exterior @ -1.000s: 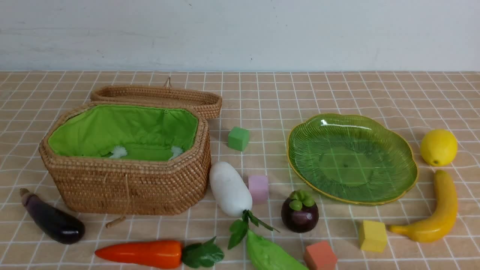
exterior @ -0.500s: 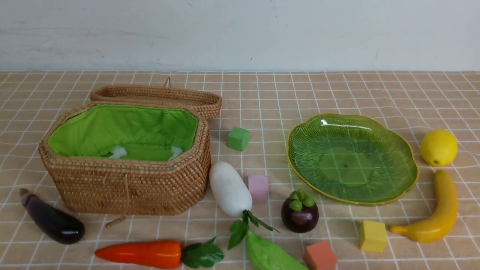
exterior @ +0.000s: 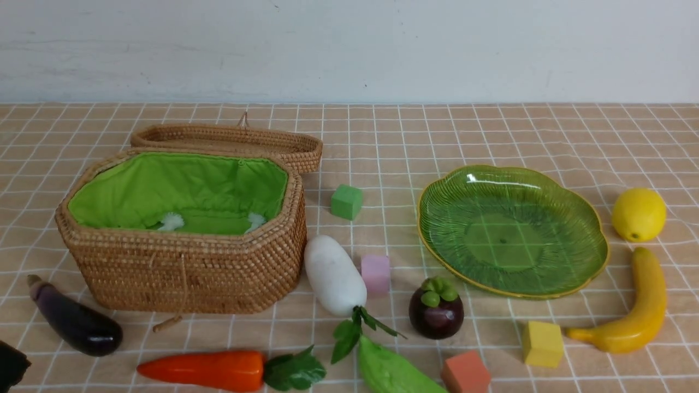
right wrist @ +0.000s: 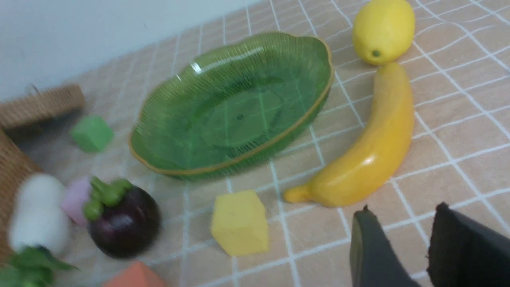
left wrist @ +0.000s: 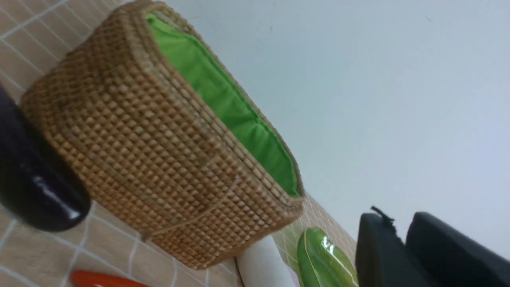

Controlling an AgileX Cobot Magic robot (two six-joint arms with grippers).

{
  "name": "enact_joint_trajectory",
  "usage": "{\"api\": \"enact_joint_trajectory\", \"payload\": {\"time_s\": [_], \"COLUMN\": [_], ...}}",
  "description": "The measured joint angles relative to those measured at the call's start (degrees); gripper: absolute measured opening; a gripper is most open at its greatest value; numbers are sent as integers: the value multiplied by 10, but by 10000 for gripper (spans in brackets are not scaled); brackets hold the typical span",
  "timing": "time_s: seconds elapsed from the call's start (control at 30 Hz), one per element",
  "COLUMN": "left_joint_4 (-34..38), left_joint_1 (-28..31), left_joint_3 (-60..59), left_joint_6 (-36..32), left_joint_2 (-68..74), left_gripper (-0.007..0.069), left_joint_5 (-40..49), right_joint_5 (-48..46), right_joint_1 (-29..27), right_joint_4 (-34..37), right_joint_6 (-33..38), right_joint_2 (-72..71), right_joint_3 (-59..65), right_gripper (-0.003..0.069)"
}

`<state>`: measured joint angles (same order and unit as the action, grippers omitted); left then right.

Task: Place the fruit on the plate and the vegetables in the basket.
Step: Use the left arm to grab an eggplant and put it into the left basket

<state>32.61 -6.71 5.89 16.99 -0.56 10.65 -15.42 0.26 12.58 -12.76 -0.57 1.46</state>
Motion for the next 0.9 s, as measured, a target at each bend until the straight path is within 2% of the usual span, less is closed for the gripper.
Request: {"api": "enact_joint_trajectory", "payload": {"time_s": [0.03,0.13,0.23,0.3,0.37,0.43,0.5,0.57,0.63,0.67,0.73,0.77,0.83,0.9], "left_joint_4": [-6,-14,-26,-33,-41,-42,-47,-59,-74,-76,-115,-123,-177,-199], "left_joint_1": [0,0,0,0,0,0,0,0,0,0,1,3,31,69], "left_joint_3": [28,70,134,160,211,234,287,322,341,346,378,380,405,411], "left_joint_6": [-17,-42,-73,-91,-128,-148,-187,-199,-197,-196,-161,-153,-100,-80], "left_joint_2": [4,31,129,169,267,302,399,453,489,493,544,548,606,637], "left_gripper": [-11,-13,-13,-13,-13,-13,-13,-13,-13,-13,-13,-13,-13,-13], "left_joint_5": [27,82,165,198,261,287,335,352,354,354,354,354,354,354], "right_joint_5": [23,64,78,35,-65,-115,-229,-321,-388,-388,-451,-454,-473,-474], "right_joint_1": [0,0,2,8,30,43,72,86,88,88,88,88,88,88], "right_joint_4": [32,83,123,134,142,142,142,142,141,141,138,138,138,137], "right_joint_6": [-15,-34,-40,-41,-13,14,80,131,163,163,200,202,232,242], "right_joint_2": [0,0,0,1,27,46,114,168,202,202,245,247,266,269], "right_joint_3": [0,0,-6,-25,-100,-143,-245,-326,-376,-376,-442,-445,-474,-479], "right_gripper": [242,239,212,190,140,126,103,98,98,98,98,98,99,100]}}
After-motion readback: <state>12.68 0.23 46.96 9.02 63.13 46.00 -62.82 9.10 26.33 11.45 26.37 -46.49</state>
